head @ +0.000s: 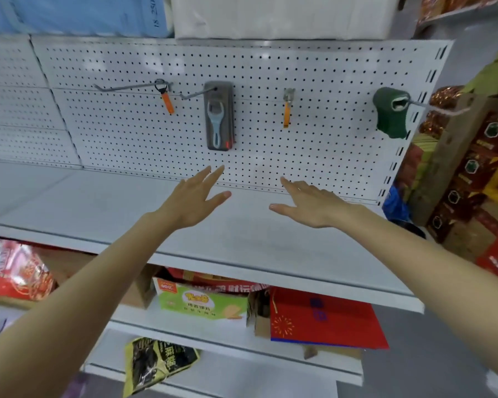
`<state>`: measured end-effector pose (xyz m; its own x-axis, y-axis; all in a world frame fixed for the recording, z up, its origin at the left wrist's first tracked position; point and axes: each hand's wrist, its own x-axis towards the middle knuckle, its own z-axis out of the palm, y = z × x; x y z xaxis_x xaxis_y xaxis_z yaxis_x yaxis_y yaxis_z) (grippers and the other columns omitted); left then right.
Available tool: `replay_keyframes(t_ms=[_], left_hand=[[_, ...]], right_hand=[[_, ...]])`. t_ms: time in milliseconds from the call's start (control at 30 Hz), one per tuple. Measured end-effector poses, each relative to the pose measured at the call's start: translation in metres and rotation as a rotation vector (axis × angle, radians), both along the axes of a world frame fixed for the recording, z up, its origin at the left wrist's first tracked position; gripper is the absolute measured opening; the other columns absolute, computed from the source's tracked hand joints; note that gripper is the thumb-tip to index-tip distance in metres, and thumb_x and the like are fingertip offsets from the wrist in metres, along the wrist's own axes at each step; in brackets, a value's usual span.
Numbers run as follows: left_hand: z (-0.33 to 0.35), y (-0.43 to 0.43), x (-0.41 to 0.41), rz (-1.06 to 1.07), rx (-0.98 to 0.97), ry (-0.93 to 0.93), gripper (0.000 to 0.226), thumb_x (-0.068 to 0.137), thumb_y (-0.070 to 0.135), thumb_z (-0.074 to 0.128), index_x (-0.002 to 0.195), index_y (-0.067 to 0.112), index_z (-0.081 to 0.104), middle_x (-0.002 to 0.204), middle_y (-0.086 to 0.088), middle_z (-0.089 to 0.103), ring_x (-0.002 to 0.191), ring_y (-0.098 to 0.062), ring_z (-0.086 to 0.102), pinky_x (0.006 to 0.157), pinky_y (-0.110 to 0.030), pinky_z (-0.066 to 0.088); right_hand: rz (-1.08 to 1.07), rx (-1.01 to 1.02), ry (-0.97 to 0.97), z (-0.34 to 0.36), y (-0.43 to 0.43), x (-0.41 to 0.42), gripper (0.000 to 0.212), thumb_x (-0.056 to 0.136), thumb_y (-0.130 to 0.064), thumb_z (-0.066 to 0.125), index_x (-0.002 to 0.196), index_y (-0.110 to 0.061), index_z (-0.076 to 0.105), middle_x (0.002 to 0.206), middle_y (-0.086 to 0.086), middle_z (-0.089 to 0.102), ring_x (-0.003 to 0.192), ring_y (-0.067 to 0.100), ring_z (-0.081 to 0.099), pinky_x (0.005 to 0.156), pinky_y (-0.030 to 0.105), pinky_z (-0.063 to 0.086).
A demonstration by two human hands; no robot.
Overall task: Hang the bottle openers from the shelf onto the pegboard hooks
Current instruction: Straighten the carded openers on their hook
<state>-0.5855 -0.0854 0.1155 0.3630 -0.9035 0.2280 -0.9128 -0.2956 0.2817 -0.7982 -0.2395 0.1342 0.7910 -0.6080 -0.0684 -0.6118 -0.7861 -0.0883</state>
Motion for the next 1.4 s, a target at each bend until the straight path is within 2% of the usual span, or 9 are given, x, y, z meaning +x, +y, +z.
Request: replay_keyframes(t_ms=[367, 433, 500, 600, 733, 867, 933, 1267, 1400], left_hand=[[0.002, -0.036, 0.167, -0.125, -0.137, 0.271, 0.067, 0.094, 0.057, 0.037, 0.152, 0.038, 0.008, 0.161, 0.010, 0.010, 0.147, -0.007, 0.006, 0.117, -0.030, 0.007], [0.004, -0.048, 0.199, -0.161, -0.130, 0.326, 0.067, 0.094, 0.057, 0.037, 0.151, 0.039, 0.008, 0.160, 0.011, 0.010, 0.147, -0.007, 0.006, 0.120, -0.036, 0.010], [0.005, -0.060, 0.224, -0.190, -0.096, 0.323, 0.067, 0.094, 0.056, 0.037, 0.151, 0.039, 0.008, 0.161, 0.011, 0.010, 0.147, -0.007, 0.007, 0.120, -0.039, 0.013], [0.011, -0.084, 0.249, -0.233, -0.075, 0.286, 0.067, 0.095, 0.055, 0.037, 0.152, 0.037, 0.006, 0.161, 0.008, 0.009, 0.147, -0.009, 0.007, 0.115, -0.027, 0.007], [0.018, -0.118, 0.261, -0.289, -0.045, 0.362, 0.068, 0.096, 0.053, 0.039, 0.152, 0.038, 0.004, 0.161, 0.010, 0.009, 0.147, -0.008, 0.009, 0.118, -0.034, 0.013], [0.023, -0.146, 0.259, -0.272, -0.092, 0.787, 0.068, 0.095, 0.056, 0.038, 0.150, 0.042, 0.000, 0.159, 0.016, 0.011, 0.145, -0.009, 0.016, 0.106, -0.030, 0.020], [0.026, -0.158, 0.261, -0.277, -0.099, 0.861, 0.067, 0.095, 0.057, 0.037, 0.150, 0.045, 0.000, 0.159, 0.017, 0.011, 0.145, -0.009, 0.015, 0.107, -0.032, 0.020], [0.035, -0.200, 0.277, -0.352, -0.079, 0.789, 0.071, 0.097, 0.047, 0.044, 0.150, 0.041, -0.002, 0.159, 0.012, 0.013, 0.143, -0.015, 0.027, 0.116, -0.044, 0.025], [0.036, -0.210, 0.277, -0.375, -0.115, 0.857, 0.070, 0.098, 0.040, 0.046, 0.151, 0.039, 0.001, 0.159, 0.012, 0.015, 0.141, -0.016, 0.031, 0.114, -0.043, 0.029]], right_hand=[[-0.116, 0.138, -0.164, 0.003, -0.038, 0.178, 0.089, 0.088, -0.070, 0.036, 0.152, -0.028, -0.009, 0.161, 0.005, 0.005, 0.144, 0.025, 0.022, 0.108, 0.041, 0.029], [-0.160, 0.191, -0.190, -0.005, -0.046, 0.208, 0.089, 0.089, -0.069, 0.037, 0.152, -0.028, -0.009, 0.161, 0.005, 0.006, 0.143, 0.025, 0.024, 0.108, 0.043, 0.029], [-0.195, 0.239, -0.213, -0.009, -0.056, 0.227, 0.089, 0.089, -0.068, 0.038, 0.152, -0.026, -0.009, 0.161, 0.007, 0.008, 0.144, 0.026, 0.023, 0.112, 0.044, 0.028], [-0.276, 0.313, -0.325, 0.002, -0.079, 0.240, 0.089, 0.090, -0.065, 0.041, 0.153, -0.026, -0.008, 0.161, 0.008, 0.005, 0.146, 0.026, 0.017, 0.115, 0.043, 0.020], [-0.355, 0.335, -0.384, 0.018, -0.110, 0.248, 0.088, 0.090, -0.064, 0.042, 0.152, -0.029, -0.009, 0.161, 0.009, 0.003, 0.146, 0.027, 0.015, 0.116, 0.041, 0.019], [-0.343, 0.425, -0.471, 0.019, -0.122, 0.260, 0.078, 0.093, -0.059, 0.041, 0.151, -0.035, -0.006, 0.160, 0.006, 0.011, 0.143, 0.026, 0.025, 0.111, 0.039, 0.025], [-0.306, 0.485, -0.556, 0.019, -0.125, 0.268, 0.074, 0.095, -0.054, 0.042, 0.152, -0.036, -0.003, 0.160, 0.000, 0.013, 0.142, 0.023, 0.026, 0.113, 0.041, 0.028], [-0.274, 0.295, -0.522, 0.024, -0.151, 0.298, 0.080, 0.093, -0.055, 0.046, 0.153, -0.028, 0.000, 0.158, 0.004, 0.023, 0.138, 0.027, 0.035, 0.097, 0.030, 0.035], [-0.242, 0.337, -0.550, 0.027, -0.155, 0.302, 0.093, 0.081, -0.069, 0.048, 0.153, -0.027, 0.006, 0.154, 0.004, 0.032, 0.136, 0.025, 0.038, 0.110, 0.044, 0.035]])
